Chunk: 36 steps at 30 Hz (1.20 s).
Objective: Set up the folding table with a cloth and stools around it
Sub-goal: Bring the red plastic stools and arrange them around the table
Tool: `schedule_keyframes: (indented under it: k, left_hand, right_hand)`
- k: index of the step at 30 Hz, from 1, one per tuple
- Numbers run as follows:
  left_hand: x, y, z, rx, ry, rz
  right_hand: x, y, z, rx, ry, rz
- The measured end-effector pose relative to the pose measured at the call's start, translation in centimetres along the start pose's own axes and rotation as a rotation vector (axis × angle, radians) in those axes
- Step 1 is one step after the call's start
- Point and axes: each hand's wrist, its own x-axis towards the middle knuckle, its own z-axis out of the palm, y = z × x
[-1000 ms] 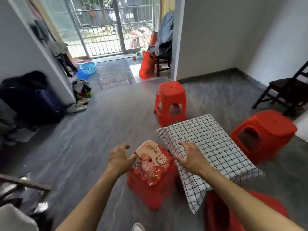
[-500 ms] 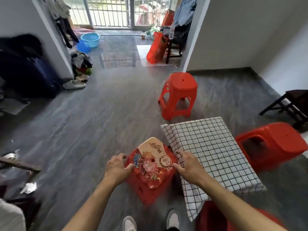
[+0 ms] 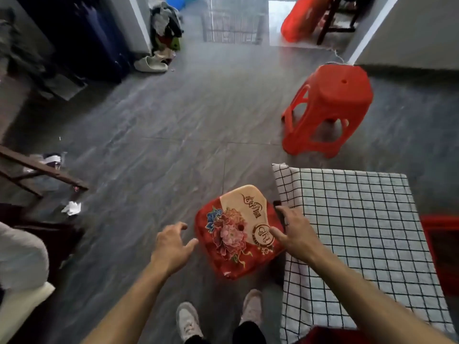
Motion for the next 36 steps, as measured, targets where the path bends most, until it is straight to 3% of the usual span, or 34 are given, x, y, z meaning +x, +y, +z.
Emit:
schedule_keyframes:
  k: [10,15,19,26,36]
  left_hand:
    - [8.4,-2.3,14.3,-0.104,-0.027,-0.055]
    - [11.3,-3.9,20.2,-0.088,0.105,-0.063]
    - [11.3,-4.6,23.5,-0.108,0.238,-0.025]
    - [11.1,-4.2,22.3,-0.246,0.202,-0.062]
    - [15.8,-6.8,18.7,-0.098,0.172,0.165]
  right_hand:
    - [9.8,7.4,9.4,-0.059,0.025,0.008]
    - [12.8,9.7,15.3,-0.156,-0.033,0.025]
    - [13.7,11.2,17.7,-0.218,0.043,0.003]
    - [13.6,10.5,17.3,-0.226,0.016,0.044]
    - [10.7,9.1,19.9,-0.187,0.022,0.173]
